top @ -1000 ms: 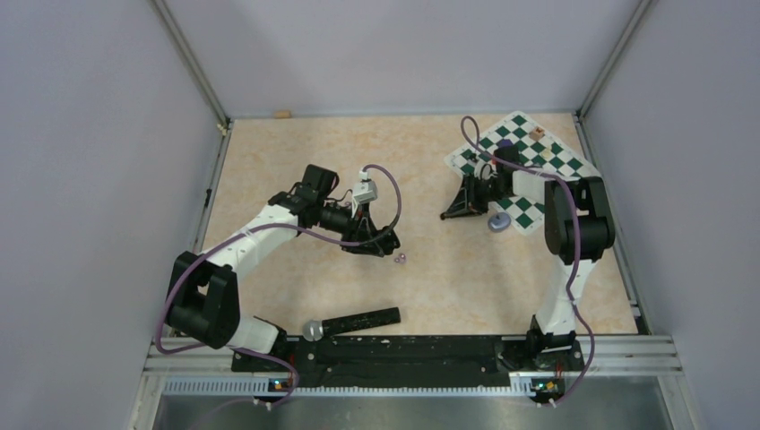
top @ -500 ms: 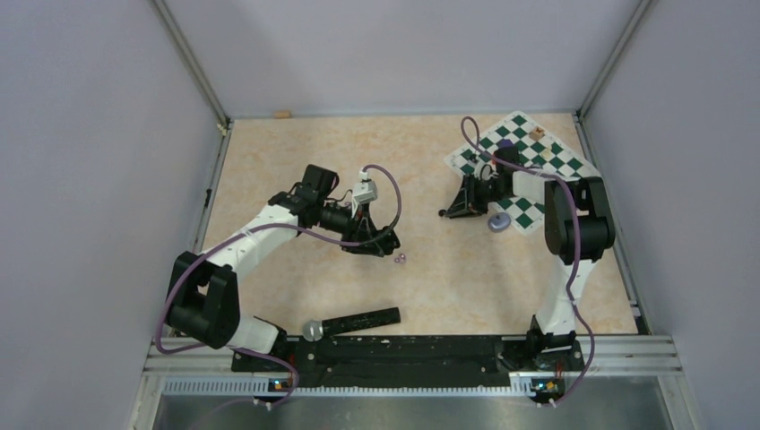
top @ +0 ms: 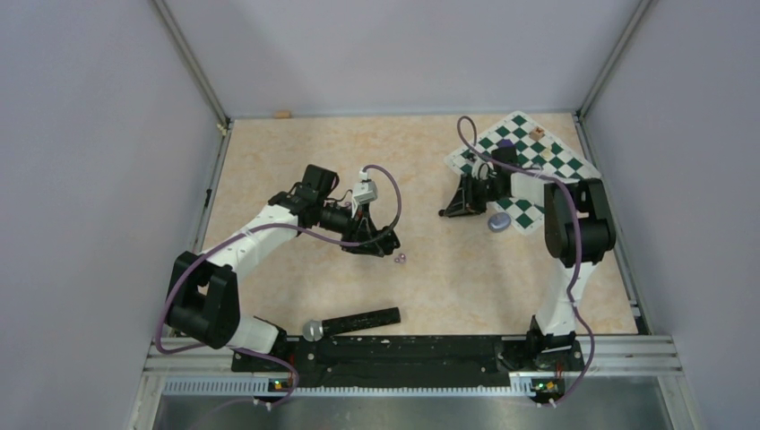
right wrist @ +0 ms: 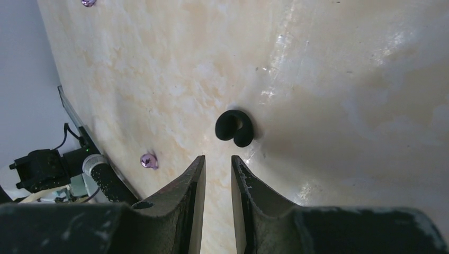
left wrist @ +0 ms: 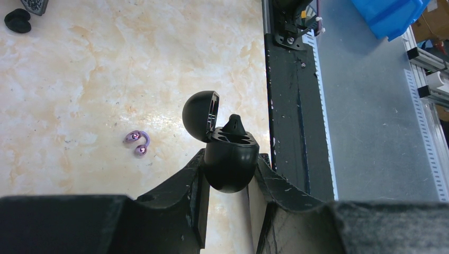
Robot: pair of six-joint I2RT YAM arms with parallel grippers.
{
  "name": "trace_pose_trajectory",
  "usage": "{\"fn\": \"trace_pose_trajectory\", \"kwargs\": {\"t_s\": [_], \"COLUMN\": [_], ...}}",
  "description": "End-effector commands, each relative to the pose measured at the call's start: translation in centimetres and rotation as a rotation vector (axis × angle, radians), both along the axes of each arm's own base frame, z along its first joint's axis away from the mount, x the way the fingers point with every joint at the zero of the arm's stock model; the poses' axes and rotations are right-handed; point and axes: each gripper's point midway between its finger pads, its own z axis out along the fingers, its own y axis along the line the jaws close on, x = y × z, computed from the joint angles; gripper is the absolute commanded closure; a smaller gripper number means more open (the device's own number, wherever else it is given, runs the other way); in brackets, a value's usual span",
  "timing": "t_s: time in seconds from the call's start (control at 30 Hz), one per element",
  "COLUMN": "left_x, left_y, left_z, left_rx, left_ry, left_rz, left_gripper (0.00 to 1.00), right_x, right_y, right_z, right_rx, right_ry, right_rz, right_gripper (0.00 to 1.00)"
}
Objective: Insert the wireless bluetooth earbuds into the charging case
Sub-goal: Pick up the earbud from the center of the board.
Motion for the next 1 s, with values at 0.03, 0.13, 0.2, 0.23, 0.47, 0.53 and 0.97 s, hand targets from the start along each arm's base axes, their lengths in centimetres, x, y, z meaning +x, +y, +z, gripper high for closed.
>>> {"fn": "trace_pose_trajectory", "kwargs": {"t_s": [0.03,0.13,0.2,0.23,0.47,0.53,0.97], "left_x": [0.0,0.0,0.0,0.0,0.0,0.0,-0.1], "left_y": [-0.2,-0.2,-0.1,-0.1,-0.1,-0.1,0.0], "left_z": [1.2,1.3,1.2,1.2,1.2,1.2,1.1], "left_rx": [-0.03,-0.028,-0.027,-0.027,-0.022,-0.022,-0.021], "left_ry": [-0.032,-0.034,-0.035,-0.037,-0.038,-0.041,-0.04], "left_rz": [-0.02,-0.021,-0.021,-0.021,-0.017,-0.018,-0.021], "left_gripper": [1.0,1.0,1.0,1.0,1.0,1.0,1.0], "right_x": [0.8,0.4,0.2,0.1,0.2,0.3,0.7], "right_y": [1.4,2.4,3.0,3.3,3.8,3.6,0.3], "right_z": [6.3,7.0,6.7,6.3,3.1,2.4,0.2], "right_rx": [0.058,0.061,0.06,0.061,0.109,0.105,0.101], "right_ry": [-0.239,-0.312,-0.314,-0.303,-0.172,-0.148,0.033], "right_rz": [0.05,0.063,0.066,0.066,0.031,0.014,-0.046], "right_gripper": [0.76,0.76,0.76,0.76,0.74,0.74,0.75]}}
